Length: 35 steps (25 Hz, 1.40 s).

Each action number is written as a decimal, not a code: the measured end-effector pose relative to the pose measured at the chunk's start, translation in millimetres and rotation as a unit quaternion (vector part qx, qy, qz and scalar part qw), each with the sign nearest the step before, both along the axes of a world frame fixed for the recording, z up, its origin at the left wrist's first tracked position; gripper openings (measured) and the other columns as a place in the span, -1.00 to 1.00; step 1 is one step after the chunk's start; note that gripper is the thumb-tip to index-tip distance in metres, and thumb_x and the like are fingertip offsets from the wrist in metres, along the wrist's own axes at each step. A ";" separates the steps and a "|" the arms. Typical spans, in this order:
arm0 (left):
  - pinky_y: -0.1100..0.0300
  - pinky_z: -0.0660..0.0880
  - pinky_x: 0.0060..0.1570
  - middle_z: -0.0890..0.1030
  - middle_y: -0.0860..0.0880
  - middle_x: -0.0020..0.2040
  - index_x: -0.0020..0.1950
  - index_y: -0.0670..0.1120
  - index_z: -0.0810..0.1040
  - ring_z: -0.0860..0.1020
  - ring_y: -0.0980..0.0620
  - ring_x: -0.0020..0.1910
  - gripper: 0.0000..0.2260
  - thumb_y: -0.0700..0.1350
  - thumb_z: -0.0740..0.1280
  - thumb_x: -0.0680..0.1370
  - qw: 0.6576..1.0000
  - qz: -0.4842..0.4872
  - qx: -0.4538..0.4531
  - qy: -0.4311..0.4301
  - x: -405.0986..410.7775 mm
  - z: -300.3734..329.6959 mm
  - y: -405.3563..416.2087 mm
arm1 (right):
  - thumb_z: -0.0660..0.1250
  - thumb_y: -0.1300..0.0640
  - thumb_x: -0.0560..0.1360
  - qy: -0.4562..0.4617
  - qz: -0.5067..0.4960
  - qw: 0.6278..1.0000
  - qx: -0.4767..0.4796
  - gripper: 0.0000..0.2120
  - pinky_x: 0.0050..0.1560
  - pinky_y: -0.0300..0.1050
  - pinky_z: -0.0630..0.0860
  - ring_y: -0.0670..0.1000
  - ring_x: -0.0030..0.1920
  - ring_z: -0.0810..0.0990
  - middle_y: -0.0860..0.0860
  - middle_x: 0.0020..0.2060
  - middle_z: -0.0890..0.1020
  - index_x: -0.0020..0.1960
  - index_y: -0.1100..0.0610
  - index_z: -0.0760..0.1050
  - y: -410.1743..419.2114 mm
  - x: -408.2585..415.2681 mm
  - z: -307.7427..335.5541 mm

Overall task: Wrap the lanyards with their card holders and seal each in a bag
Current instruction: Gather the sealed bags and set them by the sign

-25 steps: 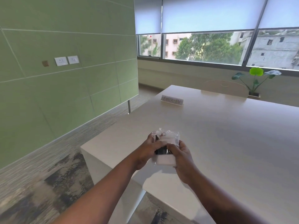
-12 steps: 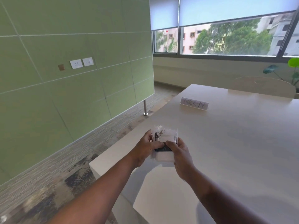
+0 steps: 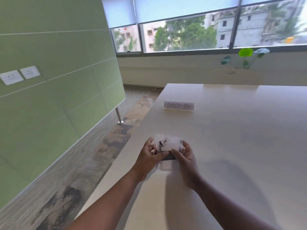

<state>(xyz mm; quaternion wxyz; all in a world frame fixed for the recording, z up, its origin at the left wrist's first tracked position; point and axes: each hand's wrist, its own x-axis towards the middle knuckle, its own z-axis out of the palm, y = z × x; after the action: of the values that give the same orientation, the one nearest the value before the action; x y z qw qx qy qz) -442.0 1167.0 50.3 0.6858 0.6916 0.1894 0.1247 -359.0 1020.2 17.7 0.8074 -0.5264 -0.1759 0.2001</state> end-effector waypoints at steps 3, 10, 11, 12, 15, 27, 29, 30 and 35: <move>0.19 0.61 0.11 0.53 0.06 0.31 0.64 0.06 0.07 0.65 0.16 0.17 0.17 0.28 0.65 0.21 0.998 -0.023 0.043 -0.027 15.0 -10.9 35.5 | 0.43 0.12 0.44 -0.011 -0.042 0.998 -0.033 -0.47 0.09 0.17 0.64 0.21 0.11 0.69 0.19 0.11 0.68 0.38 -0.03 0.39 31.8 6.9 1.5; 0.26 0.59 0.09 0.53 0.04 0.33 0.63 0.00 0.09 0.63 0.20 0.16 -0.06 0.22 0.47 0.39 0.986 -0.068 0.135 -0.074 66.8 -28.8 87.9 | 0.42 0.07 0.54 -0.077 -0.084 0.991 -0.067 -0.62 0.09 -0.03 0.63 0.13 0.17 0.67 0.09 0.15 0.68 0.34 -0.05 0.49 75.9 26.5 -3.3; 0.30 0.57 0.06 0.51 0.03 0.34 0.63 0.00 0.09 0.63 0.21 0.15 -0.09 0.15 0.48 0.41 0.985 -0.077 0.131 -0.080 74.9 -28.9 89.7 | 0.42 0.08 0.52 -0.072 -0.097 0.991 -0.056 -0.63 0.15 0.13 0.62 0.20 0.18 0.65 0.15 0.15 0.67 0.32 -0.01 0.51 80.0 32.5 -4.5; 0.32 0.56 0.05 0.50 0.03 0.35 0.63 0.00 0.09 0.64 0.20 0.15 -0.12 0.08 0.50 0.44 0.984 -0.085 0.129 -0.084 83.8 -29.4 92.6 | 0.42 0.11 0.50 -0.065 -0.112 0.991 -0.044 -0.63 0.20 0.29 0.57 0.28 0.18 0.63 0.24 0.15 0.65 0.30 0.05 0.53 85.1 40.1 -5.2; 0.27 0.56 0.13 0.48 0.00 0.38 0.64 -0.02 0.08 0.62 0.15 0.19 -0.12 0.07 0.48 0.45 0.985 -0.096 0.120 -0.082 108.9 -29.8 103.9 | 0.41 0.18 0.45 -0.052 -0.151 0.986 -0.037 -0.65 0.27 0.42 0.45 0.37 0.15 0.60 0.37 0.12 0.61 0.23 0.17 0.56 100.4 65.3 -7.7; 0.06 0.59 0.22 0.58 0.02 0.31 0.51 0.08 0.38 0.63 0.08 0.22 -0.26 0.35 0.44 0.41 0.993 -0.074 -0.005 -0.088 170.0 -34.3 142.3 | 0.27 0.39 0.60 -0.007 -0.151 0.987 -0.049 -0.87 -0.01 0.10 0.46 0.24 -0.04 0.56 0.33 -0.05 0.61 0.14 0.37 0.50 130.6 131.4 -3.5; -0.05 0.57 0.25 0.66 -0.06 0.24 0.37 0.04 0.55 0.64 -0.03 0.22 -0.60 0.14 0.35 0.56 0.986 -0.072 -0.099 -0.109 177.3 -35.2 145.9 | 0.25 0.39 0.60 0.005 -0.151 0.987 -0.047 -0.90 -0.04 0.08 0.40 0.22 -0.05 0.51 0.29 -0.07 0.58 0.09 0.34 0.51 132.7 136.3 -3.3; -0.08 0.57 0.24 0.68 -0.09 0.22 0.35 0.00 0.57 0.64 -0.09 0.22 -0.69 0.00 0.30 0.62 0.985 -0.062 -0.120 -0.109 179.2 -34.0 146.9 | 0.24 0.40 0.61 0.011 -0.149 0.988 -0.043 -0.91 -0.04 0.09 0.39 0.22 -0.05 0.49 0.28 -0.07 0.56 0.08 0.34 0.50 133.5 137.3 -4.2; 0.15 0.62 -0.04 0.74 0.00 0.04 0.11 0.08 0.70 0.69 0.01 0.05 -0.64 -0.29 0.19 0.68 0.989 -0.028 -0.108 -0.095 184.7 -34.0 143.0 | 0.23 0.42 0.60 0.023 -0.140 0.989 -0.037 -0.90 -0.12 0.02 0.53 0.19 -0.11 0.58 0.27 -0.10 0.61 0.07 0.35 0.49 130.6 136.4 -1.2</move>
<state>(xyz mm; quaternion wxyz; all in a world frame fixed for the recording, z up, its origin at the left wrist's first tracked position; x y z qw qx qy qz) -257.3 1309.9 16.3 0.7744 0.6037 0.1161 0.1497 -222.6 1150.7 16.4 0.8114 -0.5704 -0.0745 0.1037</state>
